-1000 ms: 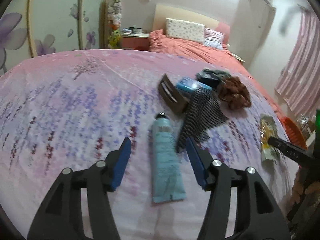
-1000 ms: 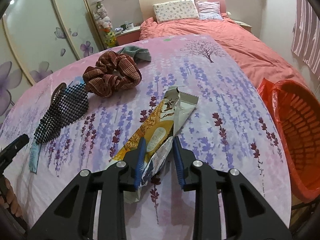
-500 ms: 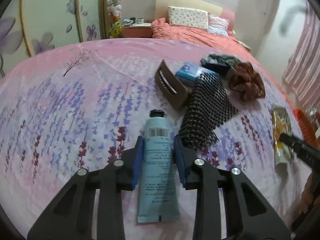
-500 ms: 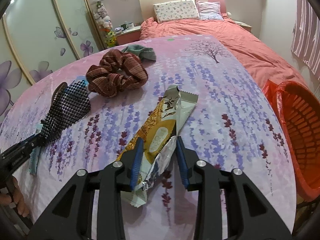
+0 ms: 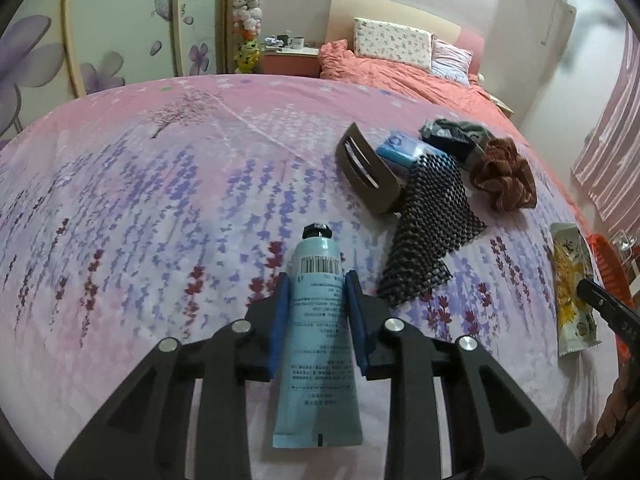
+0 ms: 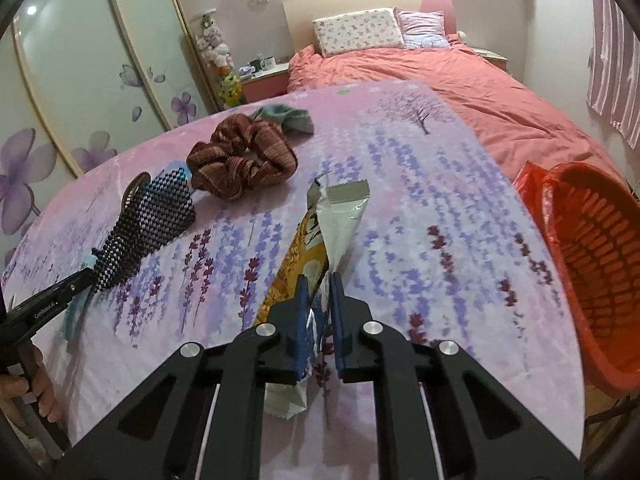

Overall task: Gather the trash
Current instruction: 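Lift and carry the tube with the left tool while the right tool carries the wrapper to the basket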

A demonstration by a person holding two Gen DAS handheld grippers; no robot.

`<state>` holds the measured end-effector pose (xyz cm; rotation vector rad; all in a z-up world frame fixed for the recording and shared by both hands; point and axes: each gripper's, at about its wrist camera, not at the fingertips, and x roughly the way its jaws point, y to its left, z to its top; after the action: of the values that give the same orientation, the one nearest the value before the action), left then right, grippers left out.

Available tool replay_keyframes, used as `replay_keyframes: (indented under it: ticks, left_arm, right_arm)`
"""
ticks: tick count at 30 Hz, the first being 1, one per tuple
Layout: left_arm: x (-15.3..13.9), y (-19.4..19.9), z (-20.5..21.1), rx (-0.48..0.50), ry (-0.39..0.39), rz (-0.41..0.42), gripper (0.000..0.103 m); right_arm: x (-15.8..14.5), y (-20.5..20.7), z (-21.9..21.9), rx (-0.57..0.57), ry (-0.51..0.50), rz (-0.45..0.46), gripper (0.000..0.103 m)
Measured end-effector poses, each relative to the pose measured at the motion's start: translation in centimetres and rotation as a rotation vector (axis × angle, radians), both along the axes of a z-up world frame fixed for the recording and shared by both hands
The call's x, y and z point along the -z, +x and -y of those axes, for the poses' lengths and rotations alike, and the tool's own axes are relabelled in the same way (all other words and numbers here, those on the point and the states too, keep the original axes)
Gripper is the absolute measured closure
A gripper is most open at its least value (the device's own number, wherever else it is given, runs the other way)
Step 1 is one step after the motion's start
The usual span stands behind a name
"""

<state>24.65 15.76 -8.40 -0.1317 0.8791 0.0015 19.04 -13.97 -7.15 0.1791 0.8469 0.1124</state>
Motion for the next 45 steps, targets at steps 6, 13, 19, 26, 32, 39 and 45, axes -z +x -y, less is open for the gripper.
replay_keyframes:
  ticks: [6,13,19,26,32,39,45]
  left_arm:
    - [0.4,0.0,0.5,-0.001,0.048,-0.020,0.073]
    - [0.5,0.4,2.0,0.013,0.087,-0.022,0.074]
    - [0.4,0.1,0.9,0.022,0.016,-0.004,0.075]
    - [-1.3,-0.9,0.5,0.022,0.004,0.033,0.075]
    - [-4.1,-1.7,1.5,0.037,-0.010,0.074,0.075]
    - [-7.4,-2.1,6.9,0.134,-0.039,0.130,0.075]
    - [-9.4,-2.0,14.3,0.279,-0.087,0.168,0.075]
  right_arm:
    - [1.1,0.7,-0.6,0.014,0.004,-0.056,0.077]
    - [1.3,1.6,-2.8,0.037,-0.090,-0.039,0.051]
    - [0.5,0.8,-2.1,0.009,-0.078,-0.012,0.091]
    - [-1.4,-0.6,0.5,0.052,-0.029,0.030,0.093]
    - [-3.9,-2.1,3.2,0.080,0.006,0.093,0.093]
    - [-6.1,-3.8,7.3,0.139,0.032,0.150,0.093]
    - [-7.0,-5.1,11.5,0.221,0.022,0.187,0.093]
